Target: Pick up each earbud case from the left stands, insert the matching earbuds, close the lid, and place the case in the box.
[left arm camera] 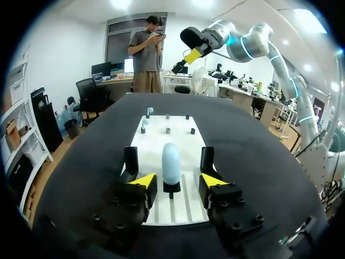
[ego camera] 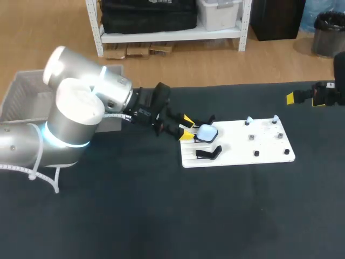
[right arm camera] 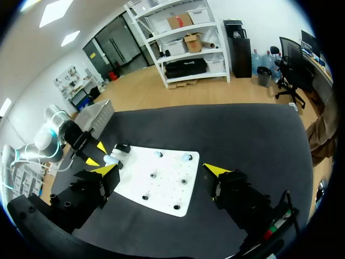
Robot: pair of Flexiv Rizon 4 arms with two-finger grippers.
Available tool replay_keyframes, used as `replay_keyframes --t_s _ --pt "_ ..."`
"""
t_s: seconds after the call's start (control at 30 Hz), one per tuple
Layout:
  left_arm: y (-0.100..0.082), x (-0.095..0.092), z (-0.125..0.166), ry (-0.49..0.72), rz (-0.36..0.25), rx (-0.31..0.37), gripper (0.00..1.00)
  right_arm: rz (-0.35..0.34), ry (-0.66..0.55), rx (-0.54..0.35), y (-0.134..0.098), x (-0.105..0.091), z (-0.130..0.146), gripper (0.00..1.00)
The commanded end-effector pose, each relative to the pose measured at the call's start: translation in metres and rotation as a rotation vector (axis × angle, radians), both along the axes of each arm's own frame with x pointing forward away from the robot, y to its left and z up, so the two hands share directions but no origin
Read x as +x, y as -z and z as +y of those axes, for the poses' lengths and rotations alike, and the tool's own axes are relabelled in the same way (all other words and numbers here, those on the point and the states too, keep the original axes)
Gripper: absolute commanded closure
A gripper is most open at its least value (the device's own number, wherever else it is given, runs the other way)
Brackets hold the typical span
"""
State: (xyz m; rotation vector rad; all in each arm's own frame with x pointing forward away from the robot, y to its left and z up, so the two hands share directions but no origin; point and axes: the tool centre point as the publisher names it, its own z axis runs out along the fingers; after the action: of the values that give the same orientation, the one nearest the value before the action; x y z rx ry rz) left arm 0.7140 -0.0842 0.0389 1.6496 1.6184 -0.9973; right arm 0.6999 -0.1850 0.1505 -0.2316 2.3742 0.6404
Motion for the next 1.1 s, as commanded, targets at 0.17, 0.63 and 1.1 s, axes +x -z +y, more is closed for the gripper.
replay_keyframes --t_s 0.17,0.63,1.1 --pt "0.008 0.007 -0.011 0.039 0.027 0.001 0.52 0.000 -0.005 0.003 0.001 0.001 -0.001 0.00" --pt "0.012 0.003 -0.016 0.025 0.042 -0.039 0.55 0.000 -0.005 0.003 0.001 0.001 -0.001 0.00" --pt "0.018 0.003 -0.021 -0.001 0.056 -0.080 0.58 0.000 -0.005 0.003 0.001 0.001 -0.001 0.00"
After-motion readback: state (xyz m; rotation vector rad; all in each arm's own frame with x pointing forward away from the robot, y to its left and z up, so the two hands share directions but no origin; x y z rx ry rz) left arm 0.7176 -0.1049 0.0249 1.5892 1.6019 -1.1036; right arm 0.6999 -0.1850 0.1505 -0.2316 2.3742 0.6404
